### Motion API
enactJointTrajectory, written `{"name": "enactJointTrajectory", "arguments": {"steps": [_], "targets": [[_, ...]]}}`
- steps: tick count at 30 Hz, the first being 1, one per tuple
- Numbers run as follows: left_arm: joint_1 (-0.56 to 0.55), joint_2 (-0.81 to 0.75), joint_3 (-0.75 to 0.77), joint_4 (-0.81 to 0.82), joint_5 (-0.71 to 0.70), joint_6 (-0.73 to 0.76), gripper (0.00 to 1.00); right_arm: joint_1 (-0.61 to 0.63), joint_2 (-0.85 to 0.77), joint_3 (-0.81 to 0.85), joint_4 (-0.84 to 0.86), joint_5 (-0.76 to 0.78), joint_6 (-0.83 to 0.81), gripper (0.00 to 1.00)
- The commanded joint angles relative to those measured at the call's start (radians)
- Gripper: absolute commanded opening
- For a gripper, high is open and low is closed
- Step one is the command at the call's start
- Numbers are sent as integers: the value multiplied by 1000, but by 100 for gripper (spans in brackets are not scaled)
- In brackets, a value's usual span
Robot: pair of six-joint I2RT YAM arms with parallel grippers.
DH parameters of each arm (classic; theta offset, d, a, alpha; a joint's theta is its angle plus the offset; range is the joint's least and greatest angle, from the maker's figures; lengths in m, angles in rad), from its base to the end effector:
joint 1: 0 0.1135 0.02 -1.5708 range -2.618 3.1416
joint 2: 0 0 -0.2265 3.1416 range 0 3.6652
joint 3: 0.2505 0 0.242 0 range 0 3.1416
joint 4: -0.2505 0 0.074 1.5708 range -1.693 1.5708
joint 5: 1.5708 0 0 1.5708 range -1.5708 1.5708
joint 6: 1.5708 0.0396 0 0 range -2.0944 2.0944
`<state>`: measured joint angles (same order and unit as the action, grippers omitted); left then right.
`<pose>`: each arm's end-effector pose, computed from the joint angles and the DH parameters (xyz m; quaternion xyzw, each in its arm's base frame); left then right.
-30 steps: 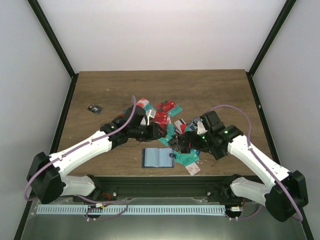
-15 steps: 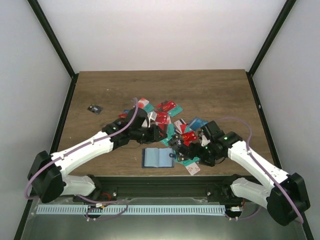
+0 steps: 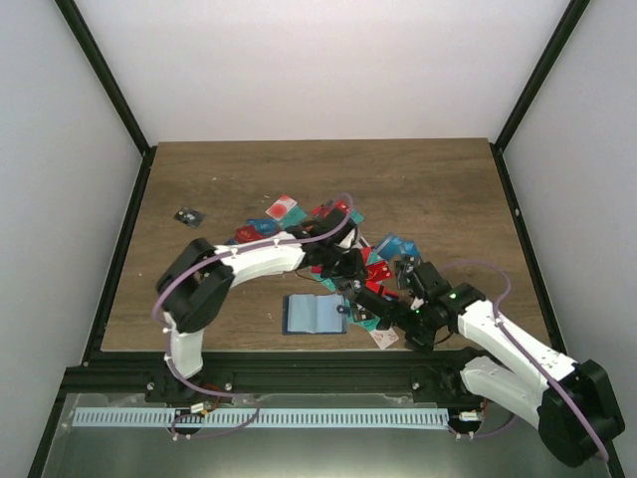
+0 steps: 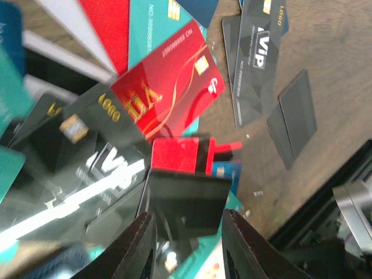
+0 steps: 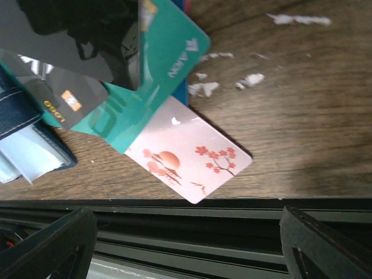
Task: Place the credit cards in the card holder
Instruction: Pick up the credit card from the center of the board.
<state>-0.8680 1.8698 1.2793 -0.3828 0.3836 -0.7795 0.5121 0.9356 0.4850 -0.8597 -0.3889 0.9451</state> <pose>0.2325 -0.2974 0.1577 0.0976 0.9348 -0.3358 0.0626 0.1245 0.0872 0.1408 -0.1845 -0.9555 -0.2278 0.0325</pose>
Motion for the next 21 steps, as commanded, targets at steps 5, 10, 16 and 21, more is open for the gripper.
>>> {"name": "enactJointTrajectory", "arguments": {"steps": [5, 10, 16, 21], "targets": [[-25, 239, 225, -141, 16, 148, 34, 2, -49, -80, 22, -28, 128, 88], [-68, 291, 224, -158, 14, 160, 35, 2, -38, -140, 101, -97, 169, 88], [-132, 295, 157, -130, -7, 136, 35, 2, -37, -184, 167, -112, 206, 87], [-169, 264, 86, -76, -17, 89, 34, 2, -36, -264, 272, -150, 242, 80]]}}
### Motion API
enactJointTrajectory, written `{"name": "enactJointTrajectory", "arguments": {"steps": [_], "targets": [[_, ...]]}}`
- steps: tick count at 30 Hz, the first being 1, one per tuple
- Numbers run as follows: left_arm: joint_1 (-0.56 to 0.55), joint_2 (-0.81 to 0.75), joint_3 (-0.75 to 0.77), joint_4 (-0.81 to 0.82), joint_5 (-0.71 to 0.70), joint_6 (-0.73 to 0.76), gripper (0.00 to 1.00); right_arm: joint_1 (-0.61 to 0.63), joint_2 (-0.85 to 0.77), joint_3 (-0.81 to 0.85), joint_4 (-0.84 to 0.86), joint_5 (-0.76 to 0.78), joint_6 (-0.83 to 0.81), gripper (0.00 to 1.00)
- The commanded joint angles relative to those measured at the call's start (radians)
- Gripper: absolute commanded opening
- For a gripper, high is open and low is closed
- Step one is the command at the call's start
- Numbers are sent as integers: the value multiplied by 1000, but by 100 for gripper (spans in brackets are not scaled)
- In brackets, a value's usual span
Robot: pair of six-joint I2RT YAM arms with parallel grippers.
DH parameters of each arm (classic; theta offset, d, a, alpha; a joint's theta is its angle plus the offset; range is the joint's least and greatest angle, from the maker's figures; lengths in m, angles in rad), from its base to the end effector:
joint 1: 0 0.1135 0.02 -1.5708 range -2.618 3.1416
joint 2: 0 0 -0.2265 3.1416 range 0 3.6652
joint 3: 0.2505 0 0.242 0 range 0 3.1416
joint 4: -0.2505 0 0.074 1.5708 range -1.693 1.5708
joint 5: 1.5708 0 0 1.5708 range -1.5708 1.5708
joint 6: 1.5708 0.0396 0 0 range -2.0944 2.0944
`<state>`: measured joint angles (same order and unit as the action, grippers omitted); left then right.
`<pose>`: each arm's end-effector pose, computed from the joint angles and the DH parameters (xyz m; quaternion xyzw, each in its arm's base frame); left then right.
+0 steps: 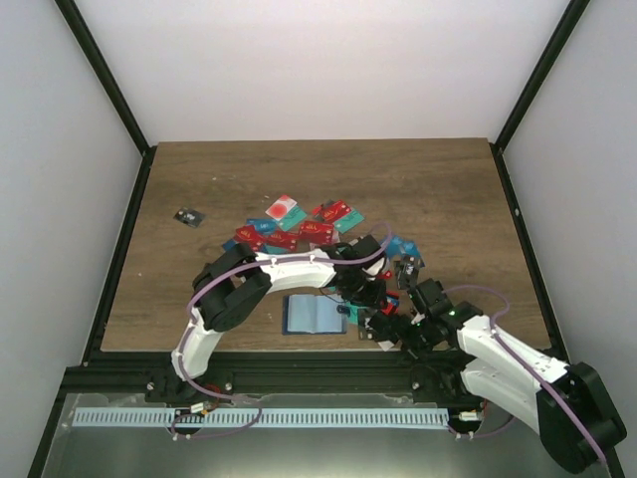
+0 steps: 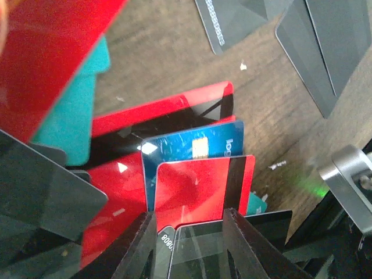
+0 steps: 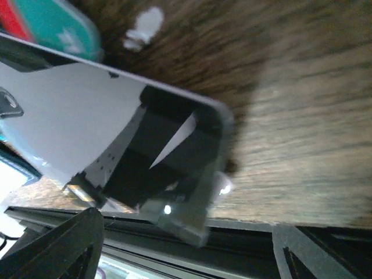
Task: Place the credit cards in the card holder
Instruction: Pick up the credit card from the center of the board.
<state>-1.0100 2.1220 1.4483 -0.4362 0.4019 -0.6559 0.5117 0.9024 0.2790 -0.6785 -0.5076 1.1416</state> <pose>0.2041 -0.3541 0.1081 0.2129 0.9310 -0.2963 0.0068 0.1073 0.0823 0.0984 -0.2651 -0.9225 -0.2640 0.0952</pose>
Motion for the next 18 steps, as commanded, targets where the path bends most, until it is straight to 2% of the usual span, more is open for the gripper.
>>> {"name": "enactJointTrajectory", "arguments": {"steps": [1, 7, 18], "targets": [[-32, 4, -95, -10, -35, -36, 34, 2, -3, -65, 98, -30, 49, 78], [-46, -11, -115, -2, -40, -67, 34, 1, -11, -50, 96, 0, 40, 63], [-50, -34, -135, 11, -37, -81, 34, 1, -39, -39, 117, 3, 37, 27]]}}
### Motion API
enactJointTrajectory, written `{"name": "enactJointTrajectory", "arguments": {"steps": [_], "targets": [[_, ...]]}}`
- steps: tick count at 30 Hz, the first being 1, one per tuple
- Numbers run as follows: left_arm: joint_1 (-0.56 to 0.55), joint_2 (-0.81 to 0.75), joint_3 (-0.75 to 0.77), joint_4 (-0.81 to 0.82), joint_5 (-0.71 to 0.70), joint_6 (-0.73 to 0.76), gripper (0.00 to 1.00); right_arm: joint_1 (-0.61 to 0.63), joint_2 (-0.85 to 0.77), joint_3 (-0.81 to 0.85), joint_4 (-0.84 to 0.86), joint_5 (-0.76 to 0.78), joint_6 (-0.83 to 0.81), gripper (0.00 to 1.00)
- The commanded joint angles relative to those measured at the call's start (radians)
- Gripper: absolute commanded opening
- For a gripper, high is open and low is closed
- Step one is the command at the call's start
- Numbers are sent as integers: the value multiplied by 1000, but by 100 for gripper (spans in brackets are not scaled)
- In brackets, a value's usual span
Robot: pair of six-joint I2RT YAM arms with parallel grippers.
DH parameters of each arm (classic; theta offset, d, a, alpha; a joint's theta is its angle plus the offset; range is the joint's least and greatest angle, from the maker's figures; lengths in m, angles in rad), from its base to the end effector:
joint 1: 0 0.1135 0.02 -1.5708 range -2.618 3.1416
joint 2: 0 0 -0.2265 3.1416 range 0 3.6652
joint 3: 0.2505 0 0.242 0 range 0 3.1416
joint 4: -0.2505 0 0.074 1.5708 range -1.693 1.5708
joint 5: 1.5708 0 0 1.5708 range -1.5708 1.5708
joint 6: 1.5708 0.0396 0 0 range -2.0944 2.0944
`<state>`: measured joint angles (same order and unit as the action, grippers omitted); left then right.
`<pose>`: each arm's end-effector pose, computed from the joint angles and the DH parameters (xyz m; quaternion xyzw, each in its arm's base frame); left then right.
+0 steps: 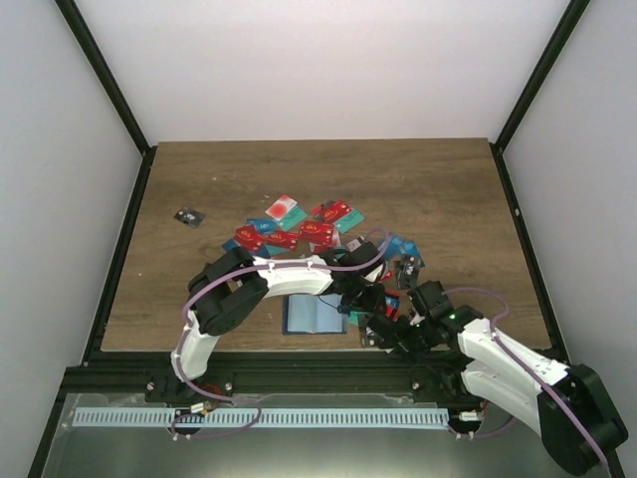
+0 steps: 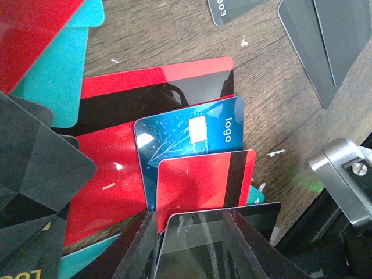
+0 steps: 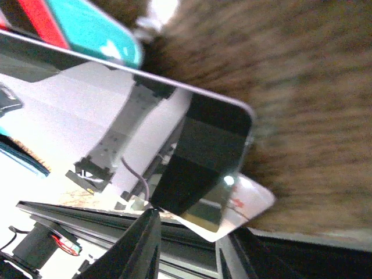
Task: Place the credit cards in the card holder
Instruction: Pick up the credit card from the center of the board.
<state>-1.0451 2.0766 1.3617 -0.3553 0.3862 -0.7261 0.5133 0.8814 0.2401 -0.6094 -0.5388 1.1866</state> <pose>0.1874 -0.3528 0.1061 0.1980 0.9312 -0.3059 0.0099 0.1065 0.0833 0.0936 -0.2743 -0.9122 -0.2888 0.0960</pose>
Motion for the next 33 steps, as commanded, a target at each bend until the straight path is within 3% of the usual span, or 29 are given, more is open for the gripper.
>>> {"name": "enactJointTrajectory", "arguments": {"steps": [1, 15, 19, 33], "targets": [[-16, 8, -53, -66, -18, -12, 34, -1, -19, 8, 48, 39, -12, 26], [-53, -37, -142, 1, 15, -54, 33, -1, -107, 117, -49, 76, -60, 10], [-56, -59, -159, 16, 13, -69, 33, -1, -142, 154, -75, 95, -78, 1], [-35, -158, -85, -66, -91, -98, 33, -1, -149, 329, -256, 199, -141, 1]]}}
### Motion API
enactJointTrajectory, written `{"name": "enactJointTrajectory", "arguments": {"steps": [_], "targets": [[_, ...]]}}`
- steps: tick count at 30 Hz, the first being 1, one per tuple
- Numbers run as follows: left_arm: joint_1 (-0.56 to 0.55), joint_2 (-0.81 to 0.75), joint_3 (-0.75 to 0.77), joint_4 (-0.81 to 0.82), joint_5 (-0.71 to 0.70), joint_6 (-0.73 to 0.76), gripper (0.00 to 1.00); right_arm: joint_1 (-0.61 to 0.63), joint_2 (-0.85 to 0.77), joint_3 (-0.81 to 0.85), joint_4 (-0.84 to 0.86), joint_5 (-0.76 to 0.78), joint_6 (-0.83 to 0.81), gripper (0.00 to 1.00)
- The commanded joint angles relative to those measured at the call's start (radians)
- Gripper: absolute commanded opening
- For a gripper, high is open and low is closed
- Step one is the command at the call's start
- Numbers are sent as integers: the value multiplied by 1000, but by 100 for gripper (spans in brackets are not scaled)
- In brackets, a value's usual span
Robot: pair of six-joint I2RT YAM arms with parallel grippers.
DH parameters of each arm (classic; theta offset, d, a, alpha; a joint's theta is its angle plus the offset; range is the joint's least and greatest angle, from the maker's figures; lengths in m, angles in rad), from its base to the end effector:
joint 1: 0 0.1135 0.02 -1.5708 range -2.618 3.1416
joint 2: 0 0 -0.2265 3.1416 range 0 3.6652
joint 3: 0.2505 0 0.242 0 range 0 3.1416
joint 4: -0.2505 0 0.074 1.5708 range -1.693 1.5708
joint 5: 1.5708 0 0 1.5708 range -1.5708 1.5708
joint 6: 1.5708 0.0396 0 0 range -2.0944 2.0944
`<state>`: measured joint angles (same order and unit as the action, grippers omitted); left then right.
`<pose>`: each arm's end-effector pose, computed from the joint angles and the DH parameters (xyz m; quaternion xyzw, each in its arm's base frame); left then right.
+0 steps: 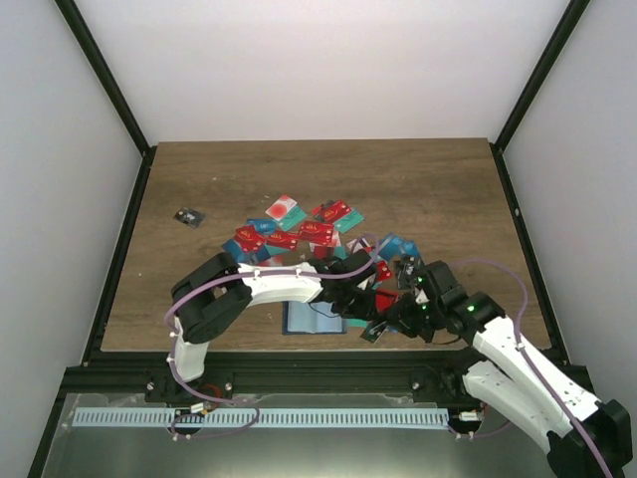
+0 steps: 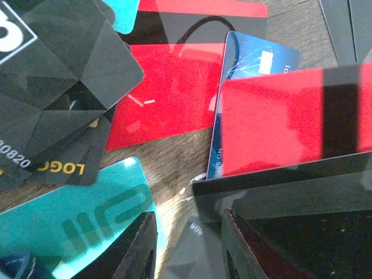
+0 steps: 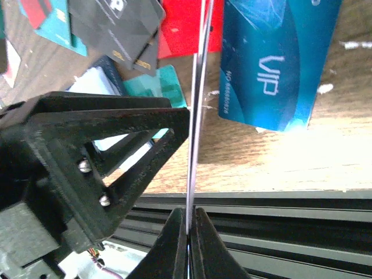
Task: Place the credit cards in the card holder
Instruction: Pick up the credit card from the center of the board, then insert the credit card into the card holder.
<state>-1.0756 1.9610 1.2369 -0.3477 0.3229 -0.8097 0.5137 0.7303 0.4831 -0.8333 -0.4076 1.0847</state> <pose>0.1671 -0.3358 0.1146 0.1661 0.9427 -0.2887 0.0172 0.1188 0.0850 0.1680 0.2204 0.9254 0.3073 0.0250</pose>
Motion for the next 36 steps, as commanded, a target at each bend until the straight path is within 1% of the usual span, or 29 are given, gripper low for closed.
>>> {"name": "enactJointTrajectory", "arguments": {"steps": [1, 8, 15, 19, 22, 24, 27, 32, 36], "targets": [[-1, -54, 47, -81, -38, -16, 34, -1, 4, 103, -38, 74, -46, 1], [39, -154, 61, -111, -84, -29, 35, -1, 37, 226, -66, 128, -97, 1], [79, -290, 54, -148, -154, -24, 37, -1, 64, 353, -10, 167, -196, 1], [100, -402, 15, -136, -188, -26, 47, -2, 54, 368, 51, 162, -240, 1], [132, -490, -48, -96, -188, -26, 55, -3, 48, 367, 85, 148, -255, 1], [156, -549, -100, -60, -168, -24, 58, -3, 47, 368, 101, 138, -273, 1], [185, -606, -175, 24, -95, -28, 61, -4, 40, 372, 131, 109, -314, 1], [204, -664, -269, 150, -30, -47, 68, -5, 21, 380, 173, 68, -353, 1], [210, -678, -309, 277, 34, -86, 72, -4, -3, 360, 249, -42, -355, 1]]}}
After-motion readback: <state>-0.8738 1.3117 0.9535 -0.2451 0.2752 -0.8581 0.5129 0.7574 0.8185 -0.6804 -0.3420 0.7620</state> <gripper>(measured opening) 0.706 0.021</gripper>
